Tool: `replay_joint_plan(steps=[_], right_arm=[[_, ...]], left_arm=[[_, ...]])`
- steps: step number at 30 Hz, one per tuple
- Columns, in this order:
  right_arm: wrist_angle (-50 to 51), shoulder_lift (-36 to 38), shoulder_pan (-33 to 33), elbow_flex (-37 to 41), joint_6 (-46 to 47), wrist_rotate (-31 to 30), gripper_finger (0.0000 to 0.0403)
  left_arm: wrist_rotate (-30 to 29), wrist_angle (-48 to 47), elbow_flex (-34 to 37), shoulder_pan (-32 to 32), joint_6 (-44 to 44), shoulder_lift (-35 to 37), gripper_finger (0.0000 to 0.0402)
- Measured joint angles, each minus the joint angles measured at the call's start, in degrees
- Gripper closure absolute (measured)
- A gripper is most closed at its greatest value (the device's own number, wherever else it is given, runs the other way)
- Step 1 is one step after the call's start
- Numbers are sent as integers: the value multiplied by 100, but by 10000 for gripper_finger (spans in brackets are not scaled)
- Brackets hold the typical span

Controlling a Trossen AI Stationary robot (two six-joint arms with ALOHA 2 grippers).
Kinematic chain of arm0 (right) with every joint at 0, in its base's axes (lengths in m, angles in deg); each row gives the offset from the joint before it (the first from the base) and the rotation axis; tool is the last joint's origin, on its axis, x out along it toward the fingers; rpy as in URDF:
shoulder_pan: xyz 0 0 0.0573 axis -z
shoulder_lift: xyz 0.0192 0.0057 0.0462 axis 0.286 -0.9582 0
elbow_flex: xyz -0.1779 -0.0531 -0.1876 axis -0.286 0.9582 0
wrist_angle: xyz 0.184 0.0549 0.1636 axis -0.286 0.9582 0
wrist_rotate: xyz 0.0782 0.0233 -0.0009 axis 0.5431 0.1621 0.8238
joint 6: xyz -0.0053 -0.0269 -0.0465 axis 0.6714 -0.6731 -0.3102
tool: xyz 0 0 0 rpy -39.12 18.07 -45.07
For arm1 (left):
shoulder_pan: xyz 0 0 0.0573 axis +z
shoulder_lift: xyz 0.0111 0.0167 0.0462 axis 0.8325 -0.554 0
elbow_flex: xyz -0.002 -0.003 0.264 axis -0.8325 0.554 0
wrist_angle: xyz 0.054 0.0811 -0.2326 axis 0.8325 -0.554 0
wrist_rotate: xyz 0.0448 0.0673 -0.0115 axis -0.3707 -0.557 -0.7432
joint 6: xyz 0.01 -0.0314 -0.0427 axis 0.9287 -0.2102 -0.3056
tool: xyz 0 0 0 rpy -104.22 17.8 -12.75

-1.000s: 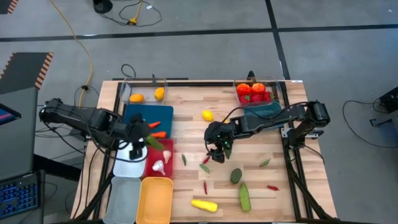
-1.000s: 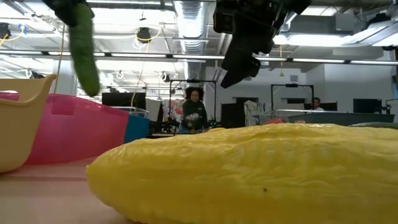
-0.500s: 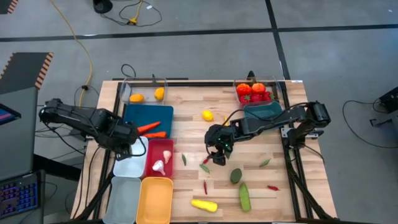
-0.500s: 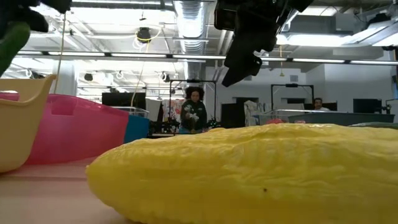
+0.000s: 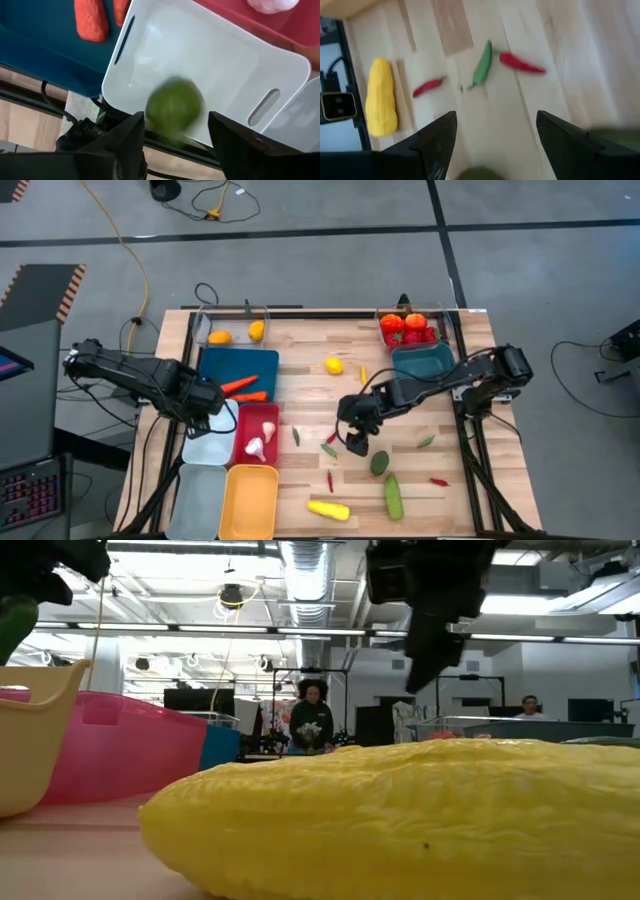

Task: Sort produce into baskets
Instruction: Put the top green cucumber into the white bin, then put the green cucumber into the white bin

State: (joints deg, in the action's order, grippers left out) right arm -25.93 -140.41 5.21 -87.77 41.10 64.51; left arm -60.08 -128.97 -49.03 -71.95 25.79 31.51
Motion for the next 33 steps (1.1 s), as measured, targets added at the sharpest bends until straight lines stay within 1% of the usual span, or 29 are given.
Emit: replay_joint_plan(steps=[6,12,19,28,30,33], right_arm=[[243,0,-322,0,516,-4,101],[425,0,-778,0,1488,-2,101],[1174,0,-1541,0,3332,0,101],[1236,0,-2515,0,5594,-4,101],[1236,0,-2688,0,5884,-6,101],[1225,0,-2887,0,5959,-9,101]], left_arm=[[-2,-10,113,0,-4,0,148],[-4,-9,115,0,-14,0,121],[-11,-8,115,0,-17,0,117],[-13,-8,115,0,-17,0,118],[-22,-8,115,0,-15,0,119],[-50,0,115,0,-17,0,119]])
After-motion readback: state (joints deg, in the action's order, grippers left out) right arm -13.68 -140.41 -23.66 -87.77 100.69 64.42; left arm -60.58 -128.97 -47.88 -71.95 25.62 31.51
